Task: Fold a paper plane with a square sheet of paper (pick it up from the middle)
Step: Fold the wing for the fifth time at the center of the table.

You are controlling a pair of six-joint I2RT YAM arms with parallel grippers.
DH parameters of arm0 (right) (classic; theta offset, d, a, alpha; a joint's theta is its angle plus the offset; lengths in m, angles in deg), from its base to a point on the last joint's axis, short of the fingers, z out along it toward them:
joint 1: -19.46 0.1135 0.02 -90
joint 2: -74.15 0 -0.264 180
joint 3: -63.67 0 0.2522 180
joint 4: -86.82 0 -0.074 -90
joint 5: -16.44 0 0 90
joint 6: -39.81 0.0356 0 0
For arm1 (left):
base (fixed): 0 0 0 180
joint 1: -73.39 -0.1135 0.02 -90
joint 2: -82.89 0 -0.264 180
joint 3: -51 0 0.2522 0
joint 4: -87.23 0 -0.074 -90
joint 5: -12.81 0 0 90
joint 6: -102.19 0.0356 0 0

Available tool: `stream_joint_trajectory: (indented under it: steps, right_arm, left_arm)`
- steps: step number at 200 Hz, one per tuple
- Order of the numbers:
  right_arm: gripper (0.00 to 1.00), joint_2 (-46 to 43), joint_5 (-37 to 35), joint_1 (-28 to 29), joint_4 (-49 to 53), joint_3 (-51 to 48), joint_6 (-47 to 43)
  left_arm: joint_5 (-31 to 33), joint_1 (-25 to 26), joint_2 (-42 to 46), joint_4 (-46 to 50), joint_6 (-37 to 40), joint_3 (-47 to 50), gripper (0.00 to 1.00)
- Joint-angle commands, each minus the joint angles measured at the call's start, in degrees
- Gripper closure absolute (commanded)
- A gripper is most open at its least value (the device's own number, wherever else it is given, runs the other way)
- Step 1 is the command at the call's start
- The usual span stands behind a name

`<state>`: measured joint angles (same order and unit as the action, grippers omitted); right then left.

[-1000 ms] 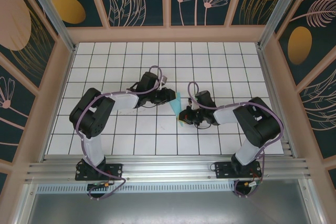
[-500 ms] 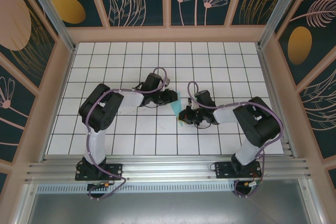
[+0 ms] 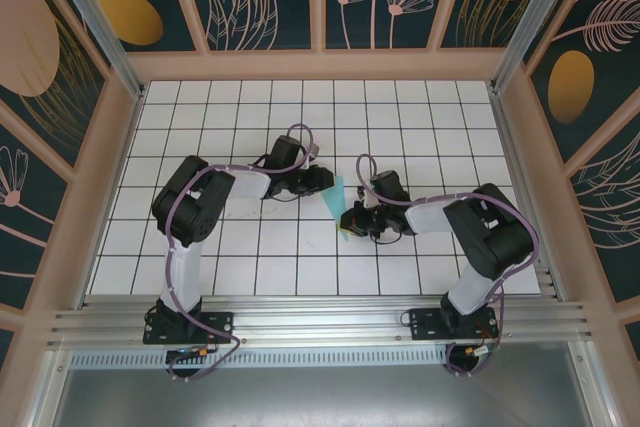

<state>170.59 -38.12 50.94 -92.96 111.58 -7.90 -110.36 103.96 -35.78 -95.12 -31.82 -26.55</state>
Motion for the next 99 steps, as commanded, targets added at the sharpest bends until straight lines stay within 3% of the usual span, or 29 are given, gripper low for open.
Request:
stream_joint_trajectory:
  steps: [1, 55, 76, 99]
  right_arm:
    - [1.00, 2.96, -2.65, 0.24, 8.78, -1.72, -1.30]
    - [1.00, 3.02, -2.18, 0.24, 6.58, -2.05, -0.30]
    - [1.00, 3.13, -2.22, 0.24, 6.46, -1.50, -0.12]
    - [1.00, 3.42, -2.38, 0.24, 6.50, -1.03, -0.23]
  left_arm:
    - [4.38, -2.96, -1.99, 1.93, 3.60, -2.14, 0.67]
    - [6.27, -4.79, -3.73, 8.03, 7.31, -8.52, 0.67]
    - [5.32, -4.84, -0.62, 6.11, 6.26, -7.55, 0.62]
    - [6.36, -4.82, 4.71, 5.98, 5.38, -5.81, 0.62]
